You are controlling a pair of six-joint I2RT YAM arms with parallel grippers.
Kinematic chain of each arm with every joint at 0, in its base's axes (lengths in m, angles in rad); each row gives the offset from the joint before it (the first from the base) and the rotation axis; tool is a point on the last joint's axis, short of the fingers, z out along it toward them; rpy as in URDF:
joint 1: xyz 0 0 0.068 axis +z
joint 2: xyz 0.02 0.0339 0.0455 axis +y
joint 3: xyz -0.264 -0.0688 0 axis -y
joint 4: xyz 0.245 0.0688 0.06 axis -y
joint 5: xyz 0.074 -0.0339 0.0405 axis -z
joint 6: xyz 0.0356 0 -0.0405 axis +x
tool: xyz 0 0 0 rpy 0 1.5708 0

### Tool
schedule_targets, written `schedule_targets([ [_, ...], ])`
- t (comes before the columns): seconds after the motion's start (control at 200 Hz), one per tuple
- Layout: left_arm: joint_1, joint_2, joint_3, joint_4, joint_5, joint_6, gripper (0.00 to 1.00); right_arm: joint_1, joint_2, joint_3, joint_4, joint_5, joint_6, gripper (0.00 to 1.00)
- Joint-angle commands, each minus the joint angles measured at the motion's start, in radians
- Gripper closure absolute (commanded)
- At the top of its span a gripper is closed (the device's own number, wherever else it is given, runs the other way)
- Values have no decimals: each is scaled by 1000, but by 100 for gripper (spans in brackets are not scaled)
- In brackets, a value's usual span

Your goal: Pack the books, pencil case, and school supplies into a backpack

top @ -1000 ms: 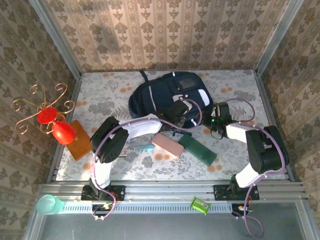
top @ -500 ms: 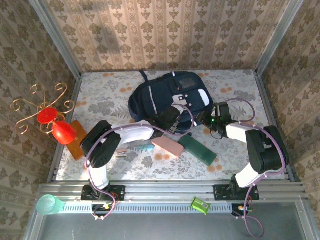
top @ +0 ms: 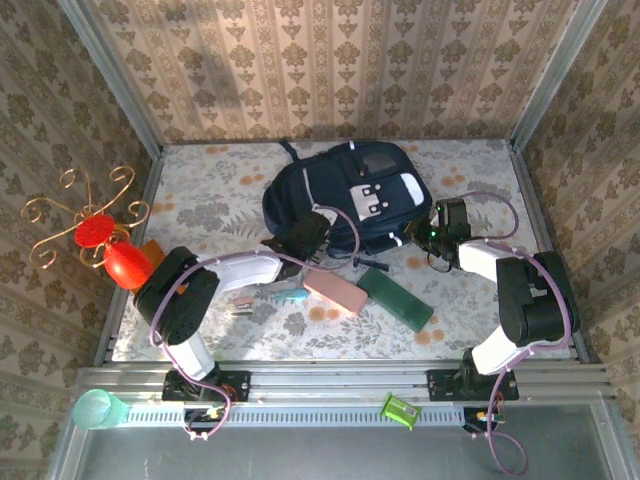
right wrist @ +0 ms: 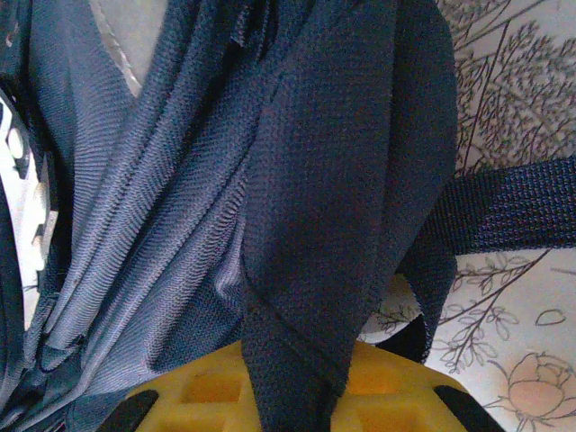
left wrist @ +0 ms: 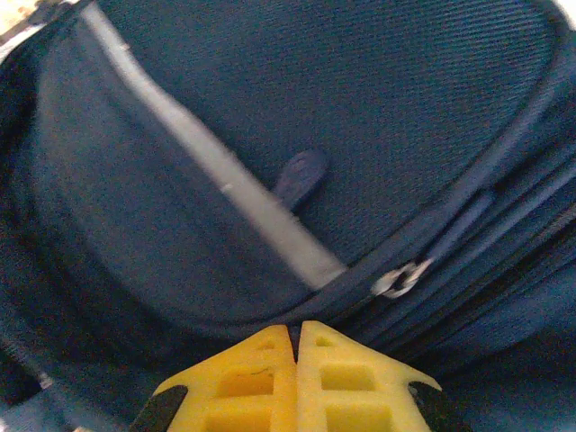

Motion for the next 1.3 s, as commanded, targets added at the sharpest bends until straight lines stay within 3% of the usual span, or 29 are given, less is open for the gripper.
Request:
schedule_targets([
  [0.0,50,-49,-33,-8,-75,13,100,-36,-9,57,-64,134,-66,84],
  [0.125,70,-69,-35,-2,-25,2,100,-37,21,113,-108,114,-106,81],
  [0.32,72,-83,-22,2,79,-43,100,-36,10,133,-161,112,-143,50],
  [0.47,72,-88,-7,-8,140,-68,100,-13,-70,93,-196,117,-127,35],
  [0.715,53,-104,17,-41,231,-103,100,218,-170,-56,-86,39,55,20],
  [1.02,34,-117,40,-89,237,-92,100,423,-29,-2,107,38,223,17],
  [1.295,29,-129,61,-121,226,-70,100,448,135,31,247,110,334,25],
])
